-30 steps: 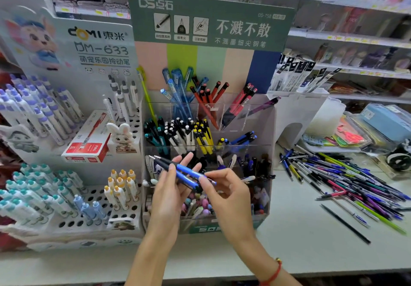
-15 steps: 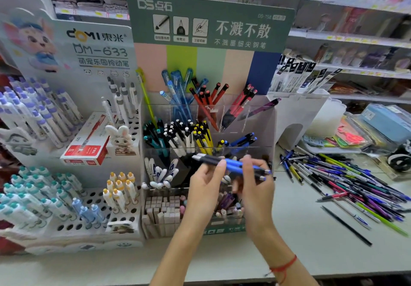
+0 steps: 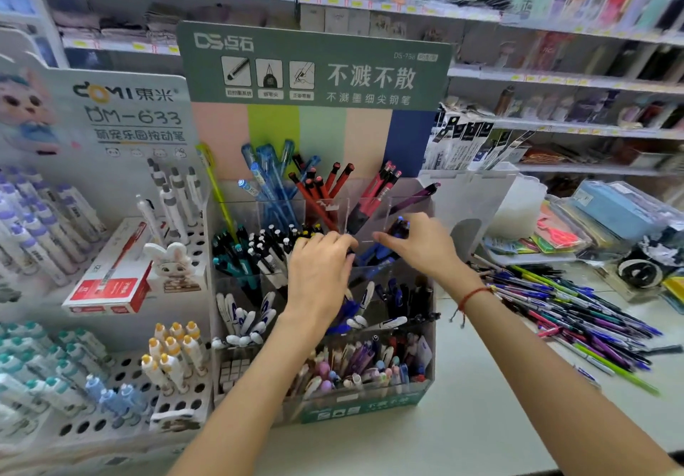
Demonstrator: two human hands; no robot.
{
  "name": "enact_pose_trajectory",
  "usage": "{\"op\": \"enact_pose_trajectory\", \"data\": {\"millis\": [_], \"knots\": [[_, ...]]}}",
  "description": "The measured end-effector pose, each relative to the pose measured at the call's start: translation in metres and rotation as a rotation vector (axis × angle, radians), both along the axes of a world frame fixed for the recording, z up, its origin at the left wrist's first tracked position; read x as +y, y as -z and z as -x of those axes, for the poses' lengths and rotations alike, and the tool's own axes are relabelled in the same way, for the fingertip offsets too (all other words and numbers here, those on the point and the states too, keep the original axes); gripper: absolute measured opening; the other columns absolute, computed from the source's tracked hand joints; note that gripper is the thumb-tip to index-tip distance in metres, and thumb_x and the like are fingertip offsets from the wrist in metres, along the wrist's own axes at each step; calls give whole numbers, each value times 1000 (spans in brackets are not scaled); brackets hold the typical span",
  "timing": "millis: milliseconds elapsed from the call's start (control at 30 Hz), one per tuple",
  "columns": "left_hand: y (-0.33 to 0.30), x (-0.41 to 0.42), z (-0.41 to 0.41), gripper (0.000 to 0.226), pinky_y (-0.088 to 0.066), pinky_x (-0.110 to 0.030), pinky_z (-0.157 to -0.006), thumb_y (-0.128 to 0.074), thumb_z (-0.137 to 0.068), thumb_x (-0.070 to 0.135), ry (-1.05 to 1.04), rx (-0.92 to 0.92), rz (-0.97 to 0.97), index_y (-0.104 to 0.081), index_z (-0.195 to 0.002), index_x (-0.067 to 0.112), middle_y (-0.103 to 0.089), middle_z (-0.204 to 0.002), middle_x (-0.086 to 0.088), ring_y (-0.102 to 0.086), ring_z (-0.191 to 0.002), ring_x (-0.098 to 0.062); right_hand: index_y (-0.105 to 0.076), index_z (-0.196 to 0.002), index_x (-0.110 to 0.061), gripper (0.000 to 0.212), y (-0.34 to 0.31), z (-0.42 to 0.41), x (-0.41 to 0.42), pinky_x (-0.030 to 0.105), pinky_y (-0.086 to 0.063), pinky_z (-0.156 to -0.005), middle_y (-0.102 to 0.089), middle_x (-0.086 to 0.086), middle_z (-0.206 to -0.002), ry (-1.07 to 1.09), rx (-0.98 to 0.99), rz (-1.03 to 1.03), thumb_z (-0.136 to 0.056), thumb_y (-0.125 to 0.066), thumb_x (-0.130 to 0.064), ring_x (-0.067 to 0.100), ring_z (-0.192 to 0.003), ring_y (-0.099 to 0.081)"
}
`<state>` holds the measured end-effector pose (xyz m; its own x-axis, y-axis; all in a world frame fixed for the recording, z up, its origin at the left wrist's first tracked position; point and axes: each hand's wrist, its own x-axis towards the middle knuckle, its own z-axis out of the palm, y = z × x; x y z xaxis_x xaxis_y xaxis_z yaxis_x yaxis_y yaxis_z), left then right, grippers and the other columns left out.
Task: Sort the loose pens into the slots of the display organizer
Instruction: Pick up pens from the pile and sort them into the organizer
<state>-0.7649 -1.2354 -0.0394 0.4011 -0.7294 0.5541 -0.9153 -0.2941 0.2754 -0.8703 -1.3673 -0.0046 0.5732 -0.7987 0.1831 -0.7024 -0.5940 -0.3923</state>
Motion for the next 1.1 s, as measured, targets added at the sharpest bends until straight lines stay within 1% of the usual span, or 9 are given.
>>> {"op": "enact_pose_trajectory", "data": {"millis": [167, 267, 400, 533, 633, 700, 933, 1033, 1100], "knots": [[1, 0, -1, 19, -49, -29, -71, -74, -81, 18, 4, 40, 135, -68, -98, 22, -69, -84, 8, -65, -77, -13, -60, -108, -18, 37, 28, -6, 25, 34, -48, -68, -56, 3, -108, 24, -114, 172, -79, -76, -31, 25, -93, -60], [1, 1, 1, 21, -50, -28, -73, -77, -79, 17, 10, 50, 161, -69, -98, 21, -71, -85, 8, -66, -75, -12, -53, -123, -12, 38, 50, 0, 42, 29, -45, -75, -56, 6, -112, -42, -318, 201, -89, -67, -20, 25, -96, -57], [5, -1, 6, 20, -52, -23, -71, -70, -86, 18, 105, 114, 144, -68, -105, 22, -70, -100, 10, -67, -87, -8, -45, -137, -15, 46, 51, 7, 44, 28, -44, -87, -57, 4, -117, -125, -310, 78, -94, -58, -24, 19, -105, -51], [4, -5, 19, 33, -49, -19, -80, -67, -89, 24, 106, 183, 148, -62, -121, 21, -66, -117, 9, -61, -106, -7, -40, -141, -21, 53, 38, 32, 32, 13, -37, -91, -51, -3, -128, -183, -402, -49, -92, -61, -21, 9, -117, -48], [-6, -12, 40, 32, -46, -24, -93, -66, -90, 24, 96, 167, 234, -62, -121, 18, -64, -119, 6, -56, -112, -9, -50, -132, -20, 44, 29, 75, 22, 8, -40, -85, -57, -6, -117, -186, -499, 2, -91, -64, -18, 4, -104, -53], [-16, -24, 62, 25, -48, -24, -85, -65, -90, 20, 130, 166, 277, -64, -115, 18, -66, -109, 7, -57, -101, -9, -56, -123, -20, 34, 28, 115, 7, 11, -43, -77, -60, -6, -106, -173, -495, 34, -90, -64, -15, 5, -92, -57], [3, -121, 158, 31, -50, -32, -56, -69, -79, -1, 328, 46, -66, -68, -103, 18, -70, -97, 3, -64, -86, -20, -65, -100, -28, 10, 71, 261, -94, 31, -48, -64, -61, -15, -78, 136, -11, -125, -91, -61, -24, 12, -75, -60], [61, -159, 193, 47, -52, -37, -56, -67, -69, -9, 345, 99, -311, -67, -105, 21, -68, -100, 1, -64, -89, -26, -58, -120, -28, 28, 108, 316, -130, 30, -45, -68, -62, -11, -99, 245, 294, -224, -93, -57, -33, 16, -90, -60], [102, -179, 207, 45, -50, -38, -75, -60, -82, -2, 337, 180, -420, -62, -120, 21, -63, -120, 2, -58, -108, -24, -42, -138, -26, 55, 136, 342, -143, 30, -44, -75, -56, -2, -127, 258, 424, -284, -89, -61, -43, 19, -111, -56]]}}
